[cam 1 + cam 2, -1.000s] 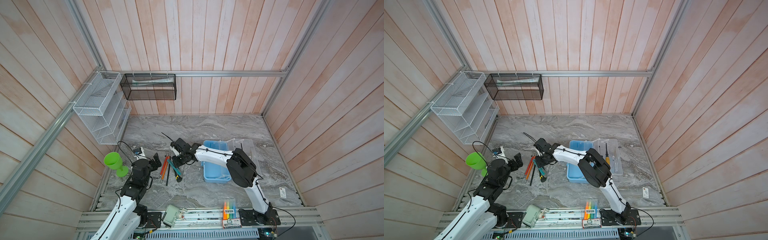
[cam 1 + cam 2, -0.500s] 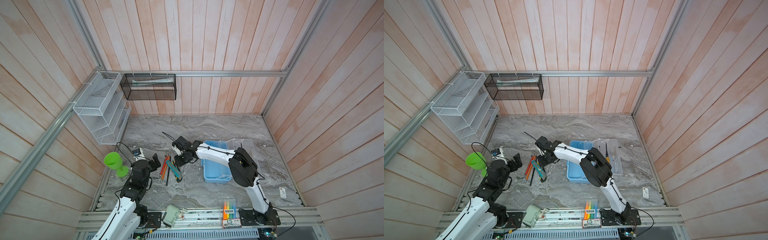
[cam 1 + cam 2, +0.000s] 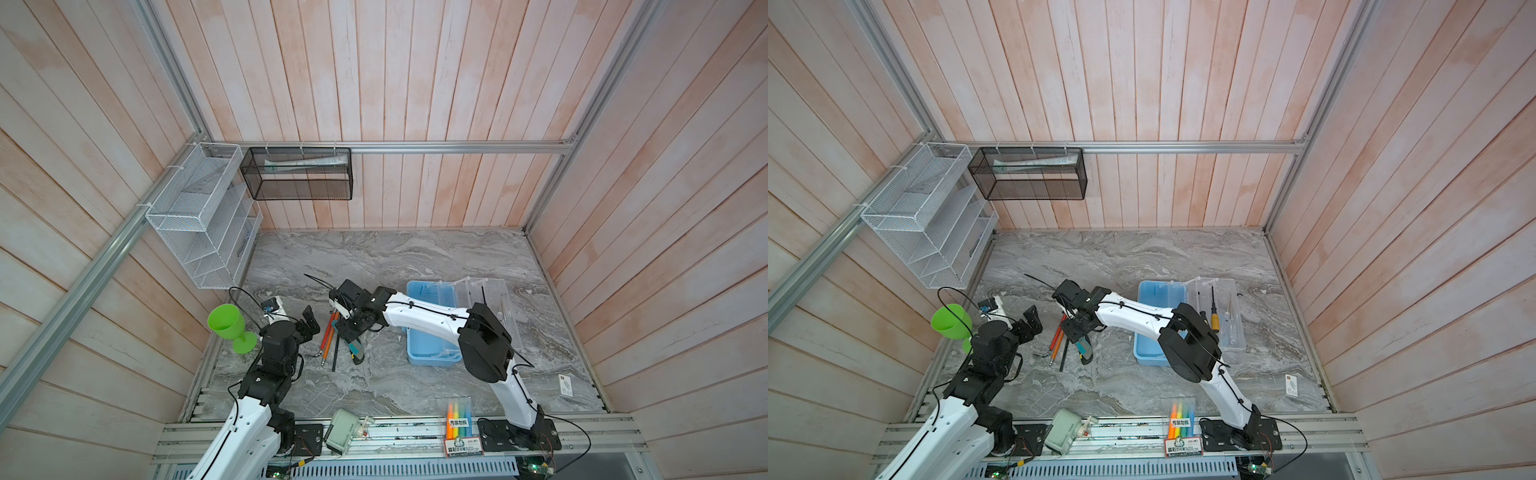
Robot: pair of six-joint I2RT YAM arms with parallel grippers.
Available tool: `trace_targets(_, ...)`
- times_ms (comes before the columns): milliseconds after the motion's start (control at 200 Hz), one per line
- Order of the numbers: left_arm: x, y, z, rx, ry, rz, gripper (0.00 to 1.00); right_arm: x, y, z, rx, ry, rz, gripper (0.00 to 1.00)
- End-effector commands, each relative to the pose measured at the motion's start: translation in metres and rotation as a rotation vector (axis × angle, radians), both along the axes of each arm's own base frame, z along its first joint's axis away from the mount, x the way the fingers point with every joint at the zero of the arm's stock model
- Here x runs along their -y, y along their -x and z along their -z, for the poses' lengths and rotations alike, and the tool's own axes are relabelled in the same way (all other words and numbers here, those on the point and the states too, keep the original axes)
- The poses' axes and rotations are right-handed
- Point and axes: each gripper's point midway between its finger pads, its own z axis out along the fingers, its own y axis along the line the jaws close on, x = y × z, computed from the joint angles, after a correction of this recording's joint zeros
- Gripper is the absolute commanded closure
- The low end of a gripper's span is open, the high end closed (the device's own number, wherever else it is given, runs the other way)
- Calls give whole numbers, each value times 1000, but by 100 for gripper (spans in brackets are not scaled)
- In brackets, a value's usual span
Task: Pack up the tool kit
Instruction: 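Lower the right gripper onto the teal box cutter and close it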
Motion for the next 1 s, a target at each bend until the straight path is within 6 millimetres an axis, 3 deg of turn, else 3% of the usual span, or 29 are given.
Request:
trace_targets(0, -5, 4, 11, -25, -7, -24, 0, 2, -1, 17, 1, 69, -8, 40)
trace_targets(425, -6, 5, 10, -18, -5, -28, 0, -2, -2, 39, 16, 131, -8, 40)
trace_targets(680, -7, 6, 9, -11, -2, -31, 0, -2, 1, 52, -5, 153, -7, 57)
trace_targets(860, -8, 7, 9, -9, -2, -36, 0, -4, -5, 48, 13, 165, 5, 64)
trace_targets(995, -10, 10, 8, 2, 3, -46, 0, -6, -7, 44, 18, 157, 7, 75)
